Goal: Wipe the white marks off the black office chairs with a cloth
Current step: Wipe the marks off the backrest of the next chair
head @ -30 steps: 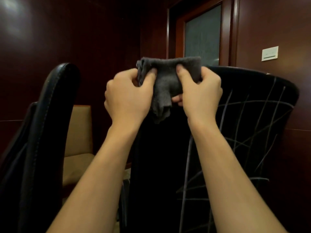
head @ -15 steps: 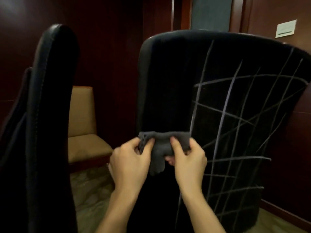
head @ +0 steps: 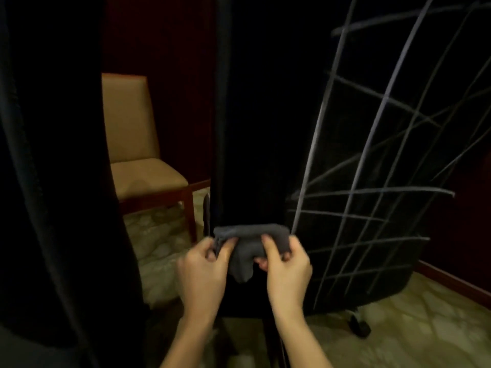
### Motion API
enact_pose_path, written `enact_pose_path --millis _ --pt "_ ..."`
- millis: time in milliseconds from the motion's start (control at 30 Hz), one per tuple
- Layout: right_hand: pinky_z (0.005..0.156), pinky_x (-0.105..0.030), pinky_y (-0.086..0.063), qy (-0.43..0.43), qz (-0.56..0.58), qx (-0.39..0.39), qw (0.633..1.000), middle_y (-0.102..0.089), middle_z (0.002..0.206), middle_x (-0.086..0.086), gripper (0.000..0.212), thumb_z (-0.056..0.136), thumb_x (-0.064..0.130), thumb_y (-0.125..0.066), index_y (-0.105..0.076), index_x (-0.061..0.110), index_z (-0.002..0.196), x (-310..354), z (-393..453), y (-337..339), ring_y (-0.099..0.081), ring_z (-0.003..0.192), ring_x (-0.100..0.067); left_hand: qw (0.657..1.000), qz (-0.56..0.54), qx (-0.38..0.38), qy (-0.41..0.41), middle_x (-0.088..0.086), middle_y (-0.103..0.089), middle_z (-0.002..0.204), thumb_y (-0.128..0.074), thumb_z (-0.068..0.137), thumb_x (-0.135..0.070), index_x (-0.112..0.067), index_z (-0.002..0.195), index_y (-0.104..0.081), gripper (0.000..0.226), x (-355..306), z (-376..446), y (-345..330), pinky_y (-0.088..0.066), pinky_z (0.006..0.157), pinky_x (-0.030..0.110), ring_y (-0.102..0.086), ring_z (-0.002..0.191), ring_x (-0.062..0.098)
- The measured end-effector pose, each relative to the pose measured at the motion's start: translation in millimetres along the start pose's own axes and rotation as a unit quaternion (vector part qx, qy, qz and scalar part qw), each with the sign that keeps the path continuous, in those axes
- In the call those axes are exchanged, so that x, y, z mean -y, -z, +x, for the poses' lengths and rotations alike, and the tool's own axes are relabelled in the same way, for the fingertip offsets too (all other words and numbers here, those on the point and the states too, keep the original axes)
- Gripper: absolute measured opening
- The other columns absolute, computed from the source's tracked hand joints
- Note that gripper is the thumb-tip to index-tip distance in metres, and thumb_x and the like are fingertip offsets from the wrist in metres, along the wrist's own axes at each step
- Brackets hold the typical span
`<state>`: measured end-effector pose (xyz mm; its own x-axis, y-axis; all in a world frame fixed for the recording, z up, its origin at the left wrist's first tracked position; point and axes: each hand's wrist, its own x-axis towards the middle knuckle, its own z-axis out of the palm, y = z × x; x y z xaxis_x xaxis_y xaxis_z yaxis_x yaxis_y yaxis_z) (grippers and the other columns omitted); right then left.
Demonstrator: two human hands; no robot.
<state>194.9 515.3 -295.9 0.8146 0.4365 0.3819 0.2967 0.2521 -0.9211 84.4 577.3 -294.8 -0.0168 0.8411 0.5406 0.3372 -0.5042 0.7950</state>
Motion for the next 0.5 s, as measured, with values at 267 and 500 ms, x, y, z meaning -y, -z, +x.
enact_pose_path --millis 267,500 --pt "0.071 -0.052 -0.058 -0.068 -0.024 0.056 0.996 -0.071 0.066 0.007 0.01 0.09 0.026 -0.07 -0.066 0.021 0.083 -41 -32 6 -0.069 0.061 -0.01 0.984 -0.062 0.092 0.137 -0.005 -0.055 0.046 -0.069 0.094 -0.028 -0.02 0.091 -0.073 0.01 30 -35 3 -0.041 0.047 0.029 -0.05 0.041 0.01" --pt "0.075 -0.044 -0.06 -0.007 0.025 0.082 0.996 -0.071 0.073 -0.001 0.012 0.092 0.027 -0.069 -0.065 0.016 0.087 -8 -8 4 -0.071 0.071 -0.01 0.937 -0.27 0.116 0.189 0.006 -0.073 0.068 -0.054 0.102 -0.023 -0.023 0.1 -0.06 0.006 6 -19 6 -0.05 0.048 0.018 -0.072 0.059 0.018"
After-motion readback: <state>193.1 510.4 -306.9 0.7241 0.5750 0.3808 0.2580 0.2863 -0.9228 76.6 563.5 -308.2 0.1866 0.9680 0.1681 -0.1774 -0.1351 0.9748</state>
